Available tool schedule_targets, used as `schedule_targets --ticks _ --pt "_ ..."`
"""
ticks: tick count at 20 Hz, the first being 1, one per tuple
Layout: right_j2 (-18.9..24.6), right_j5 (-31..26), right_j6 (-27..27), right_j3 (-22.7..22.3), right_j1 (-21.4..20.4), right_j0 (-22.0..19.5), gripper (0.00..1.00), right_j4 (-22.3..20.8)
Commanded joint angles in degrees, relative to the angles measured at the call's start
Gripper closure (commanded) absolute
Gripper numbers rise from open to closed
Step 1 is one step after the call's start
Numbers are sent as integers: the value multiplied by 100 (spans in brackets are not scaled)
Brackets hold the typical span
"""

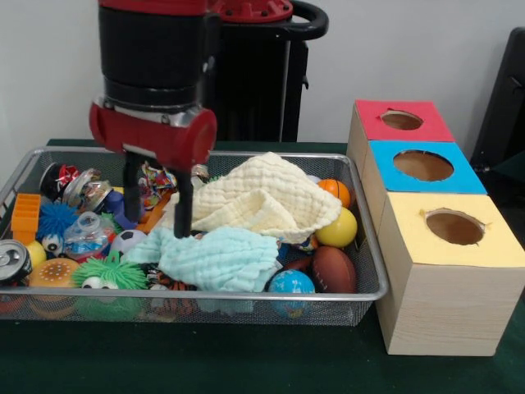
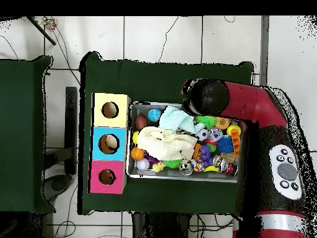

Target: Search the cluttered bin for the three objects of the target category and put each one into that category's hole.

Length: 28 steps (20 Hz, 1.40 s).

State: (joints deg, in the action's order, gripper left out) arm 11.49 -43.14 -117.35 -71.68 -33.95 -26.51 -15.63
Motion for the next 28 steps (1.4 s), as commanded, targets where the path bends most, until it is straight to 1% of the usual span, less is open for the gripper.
schedule_targets --ticks 1,4,7,11,13,16,19,22,24,28 --pt "304 -323 468 63 743 74 0 -175" --pt "227 -315 425 88 792 135 0 -199" --pt "104 -474 449 69 697 196 0 -265" --pt "-26 -417 575 -93 558 143 0 -408" --pt "-56 -316 577 -119 585 125 0 -464" --pt "25 -271 652 -111 703 87 0 -478" --pt "159 -326 668 -231 847 64 0 -382" --pt "213 -565 502 -454 975 59 0 -163" --pt "247 -578 393 -593 1057 25 0 -50" --pt "289 -240 189 -840 1204 -18 0 29"
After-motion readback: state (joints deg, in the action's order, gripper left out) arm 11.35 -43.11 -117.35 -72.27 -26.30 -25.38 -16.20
